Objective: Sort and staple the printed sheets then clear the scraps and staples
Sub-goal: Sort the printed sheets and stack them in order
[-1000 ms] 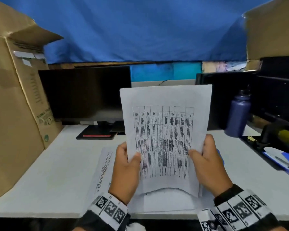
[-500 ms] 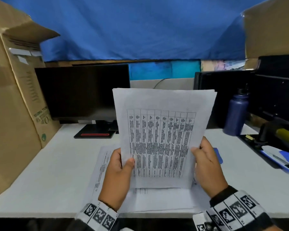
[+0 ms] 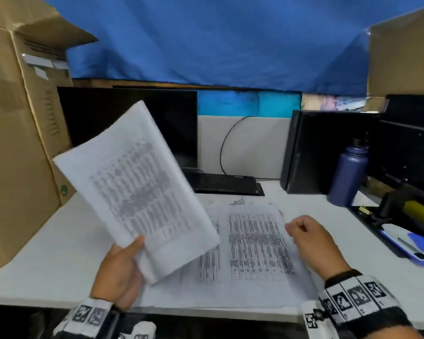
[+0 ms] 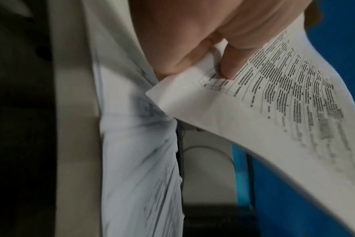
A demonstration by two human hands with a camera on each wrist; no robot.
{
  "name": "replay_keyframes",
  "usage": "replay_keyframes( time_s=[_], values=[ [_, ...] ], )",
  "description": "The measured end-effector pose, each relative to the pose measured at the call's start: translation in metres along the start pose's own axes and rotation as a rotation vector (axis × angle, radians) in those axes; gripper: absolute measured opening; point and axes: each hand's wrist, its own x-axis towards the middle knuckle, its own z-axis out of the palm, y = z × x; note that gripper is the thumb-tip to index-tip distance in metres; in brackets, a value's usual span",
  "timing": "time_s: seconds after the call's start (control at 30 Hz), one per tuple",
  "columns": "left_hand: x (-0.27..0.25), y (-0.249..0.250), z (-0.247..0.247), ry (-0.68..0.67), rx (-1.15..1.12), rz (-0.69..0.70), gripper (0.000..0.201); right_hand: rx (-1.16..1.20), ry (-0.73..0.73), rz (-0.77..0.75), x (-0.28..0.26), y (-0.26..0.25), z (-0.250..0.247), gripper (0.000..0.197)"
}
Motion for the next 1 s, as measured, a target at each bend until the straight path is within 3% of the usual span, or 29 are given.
replay_keyframes(
  time_s=[0.1,0.2,0.23,0.37,0.43,0.6,0.7,0.8,0.9,1.0],
  values=[
    [0.011,0.0,-0.04,0.064,-0.157,-0.118,0.04,-0.102,-0.162,0.154,0.022,0.019,0.009,0.027],
    [0.014,0.001,-0.047,0.081,-0.195,-0.125,0.04,-0.172,-0.1,0.211,0.041,0.022,0.018,0.024],
    [0.015,0.002,-0.047,0.086,-0.207,-0.124,0.04,-0.238,-0.125,0.247,0.044,0.018,0.02,0.029],
    [0.016,-0.001,-0.054,0.023,-0.288,-0.15,0.041,-0.505,-0.244,0.418,0.05,0.011,0.03,0.085],
    [0.018,-0.003,-0.056,0.027,-0.328,-0.15,0.04,-0.588,-0.249,0.437,0.051,0.011,0.038,0.091],
    [0.021,-0.005,-0.061,0.032,-0.333,-0.117,0.045,-0.677,-0.296,0.434,0.059,0.002,0.047,0.061],
    [0.024,-0.007,-0.065,0.055,-0.364,-0.11,0.042,-0.599,-0.27,0.376,0.064,-0.003,0.042,0.042],
    [0.026,-0.008,-0.068,0.032,-0.365,-0.117,0.042,-0.336,-0.253,0.336,0.064,-0.005,0.042,0.041],
    [0.025,-0.009,-0.068,0.015,-0.366,-0.12,0.042,-0.375,-0.318,0.331,0.055,-0.009,0.059,0.028],
    [0.022,-0.007,-0.067,-0.002,-0.366,-0.117,0.042,-0.421,-0.331,0.311,0.047,-0.013,0.085,0.029]
  ],
)
